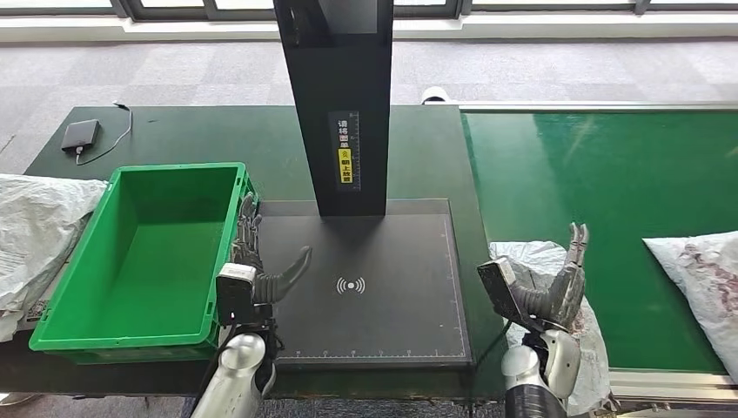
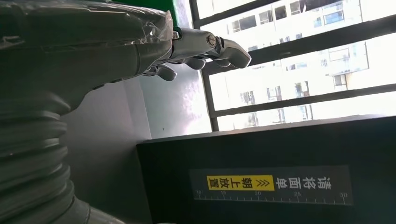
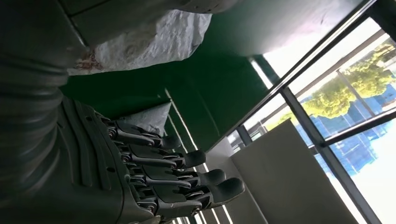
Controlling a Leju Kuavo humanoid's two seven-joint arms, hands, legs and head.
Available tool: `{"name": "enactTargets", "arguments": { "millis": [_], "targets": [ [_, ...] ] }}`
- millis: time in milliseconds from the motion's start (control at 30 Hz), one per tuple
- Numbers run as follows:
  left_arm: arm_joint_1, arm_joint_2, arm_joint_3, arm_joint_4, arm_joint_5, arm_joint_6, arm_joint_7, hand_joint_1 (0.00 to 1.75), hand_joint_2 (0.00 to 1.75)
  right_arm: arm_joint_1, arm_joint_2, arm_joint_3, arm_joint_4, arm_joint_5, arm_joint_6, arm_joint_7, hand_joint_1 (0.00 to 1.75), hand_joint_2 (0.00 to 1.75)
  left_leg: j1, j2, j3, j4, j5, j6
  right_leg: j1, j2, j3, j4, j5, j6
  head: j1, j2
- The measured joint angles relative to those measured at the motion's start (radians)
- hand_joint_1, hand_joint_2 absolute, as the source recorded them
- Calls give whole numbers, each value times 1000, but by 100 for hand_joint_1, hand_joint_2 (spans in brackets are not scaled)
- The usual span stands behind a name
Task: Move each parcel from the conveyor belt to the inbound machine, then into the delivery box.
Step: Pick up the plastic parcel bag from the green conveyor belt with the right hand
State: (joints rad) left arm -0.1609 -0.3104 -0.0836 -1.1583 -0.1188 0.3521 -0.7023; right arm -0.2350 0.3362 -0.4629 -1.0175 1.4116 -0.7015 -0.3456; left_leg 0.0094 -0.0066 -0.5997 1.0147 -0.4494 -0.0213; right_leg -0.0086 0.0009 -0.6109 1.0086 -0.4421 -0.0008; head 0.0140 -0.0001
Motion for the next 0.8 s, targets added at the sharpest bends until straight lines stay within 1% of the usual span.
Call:
{"name": "enactTargets", "arguments": {
  "millis": [100, 200, 533, 733, 800],
  "targets": [
    [18, -2, 21, -26, -3, -6, 0, 0, 175, 11, -3, -55, -17, 31, 0, 58, 0, 175, 0, 0, 0, 0, 0, 0, 0, 0, 0, 0, 0, 0, 0, 0],
    [32, -3, 40, -52, -13, -13, 0, 0, 175, 17, -12, -81, -18, 49, 0, 123, 0, 175, 0, 0, 0, 0, 0, 0, 0, 0, 0, 0, 0, 0, 0, 0],
    [46, -5, 77, -92, -23, -19, 0, 0, 175, 16, -52, -90, 17, 84, 0, 252, 0, 175, 0, 0, 0, 0, 0, 0, 0, 0, 0, 0, 0, 0, 0, 0],
    [50, -6, 89, -102, -32, -19, 0, 0, 175, 8, -78, -90, 90, 108, 12, 364, 0, 175, 0, 0, 0, 0, 0, 0, 0, 0, 0, 0, 0, 0, 0, 0],
    [52, -6, 92, -105, -32, -19, 0, 0, 175, 6, -88, -90, 118, 114, 18, 386, 0, 175, 0, 0, 0, 0, 0, 0, 0, 0, 0, 0, 0, 0, 0, 0]
  ]
}}
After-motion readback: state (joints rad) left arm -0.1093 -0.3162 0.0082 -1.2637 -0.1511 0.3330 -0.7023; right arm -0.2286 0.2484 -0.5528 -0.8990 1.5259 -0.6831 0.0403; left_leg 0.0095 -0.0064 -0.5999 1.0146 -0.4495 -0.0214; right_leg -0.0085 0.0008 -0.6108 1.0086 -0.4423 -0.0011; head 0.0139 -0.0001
